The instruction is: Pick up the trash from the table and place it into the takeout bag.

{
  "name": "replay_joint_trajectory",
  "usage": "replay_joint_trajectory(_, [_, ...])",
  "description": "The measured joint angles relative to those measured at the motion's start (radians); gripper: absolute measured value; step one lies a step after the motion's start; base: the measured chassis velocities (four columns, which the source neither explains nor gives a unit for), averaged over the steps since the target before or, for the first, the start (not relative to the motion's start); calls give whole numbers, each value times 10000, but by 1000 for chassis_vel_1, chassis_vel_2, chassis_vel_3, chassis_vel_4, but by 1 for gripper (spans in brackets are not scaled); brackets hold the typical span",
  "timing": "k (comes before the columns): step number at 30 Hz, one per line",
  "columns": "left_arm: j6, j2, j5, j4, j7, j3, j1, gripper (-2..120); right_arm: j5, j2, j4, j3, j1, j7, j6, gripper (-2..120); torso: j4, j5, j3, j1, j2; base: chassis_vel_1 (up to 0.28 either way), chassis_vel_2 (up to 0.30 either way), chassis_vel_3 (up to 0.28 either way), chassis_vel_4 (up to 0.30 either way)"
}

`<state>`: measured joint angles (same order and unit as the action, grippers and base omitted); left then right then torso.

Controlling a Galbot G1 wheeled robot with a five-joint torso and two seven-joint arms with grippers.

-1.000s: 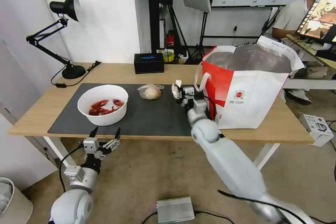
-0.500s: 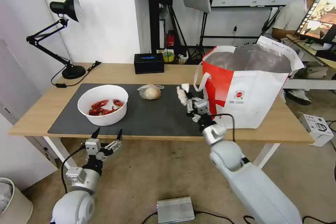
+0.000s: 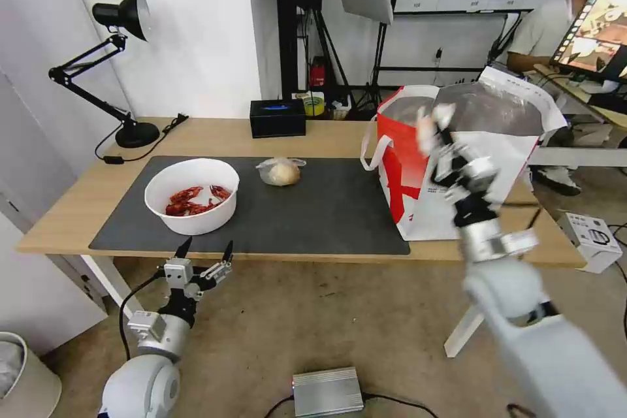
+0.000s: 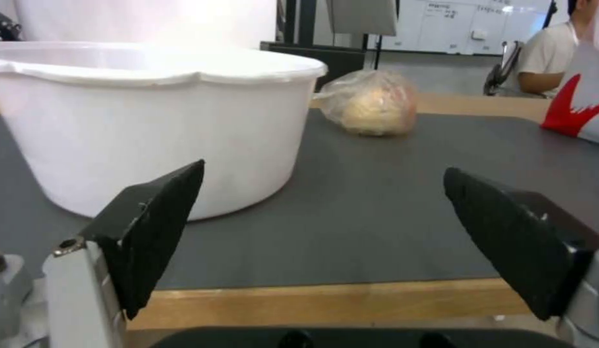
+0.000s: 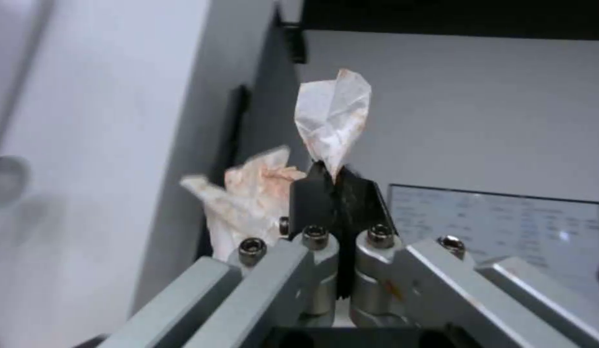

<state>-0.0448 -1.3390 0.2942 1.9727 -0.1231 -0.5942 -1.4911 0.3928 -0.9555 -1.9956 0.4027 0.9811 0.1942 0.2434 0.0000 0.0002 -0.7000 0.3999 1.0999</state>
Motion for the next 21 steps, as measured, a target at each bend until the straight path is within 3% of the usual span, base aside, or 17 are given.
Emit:
replay_joint_trajectory(5, [3, -64, -32, 19, -19, 26, 9, 100, 964, 511, 120, -1, -875, 779, -1105, 0, 0, 1, 0, 0, 0, 0, 0, 0, 0])
replay_joint_trajectory(8, [5, -110, -26, 28, -31, 3, 11, 100, 2279, 1117, 262, -114, -1815, 1336, -2550, 0, -1, 0, 0, 1, 0, 0, 0, 0, 0])
replay_joint_trajectory(9, [5, -110, -26, 28, -31, 3, 11, 100, 2279, 1117, 262, -114, -1815, 1336, -2550, 0, -1, 0, 0, 1, 0, 0, 0, 0, 0])
replay_joint_trajectory(13, [9, -149, 11, 22, -69, -29, 22, 100, 5182, 1917, 561, -511, -3799, 2750, -5519, 0, 1, -4, 0, 1, 1, 0, 0, 0, 0])
replay_joint_trajectory(14, [9, -149, 11, 22, -69, -29, 22, 100, 5182, 1917, 561, -511, -3799, 2750, -5519, 0, 1, -4, 0, 1, 1, 0, 0, 0, 0])
replay_joint_trajectory(17, [15, -175, 7, 13, -82, -34, 82, 100, 7256, 2105, 1107, -838, -5117, 3912, -7598, 0, 1, -4, 0, 1, 0, 0, 0, 0, 0])
replay_joint_trajectory(20, [19, -180, 6, 14, -85, -40, 102, 100, 7966, 2100, 1387, -941, -5476, 4393, -8189, 0, 1, -3, -1, 1, 0, 0, 0, 0, 0])
replay_joint_trajectory(21, [24, -179, 6, 16, -84, -58, 105, 100, 8819, 2061, 1625, -989, -5733, 4965, -8630, 0, 0, -1, 0, 1, 0, 0, 0, 0, 0])
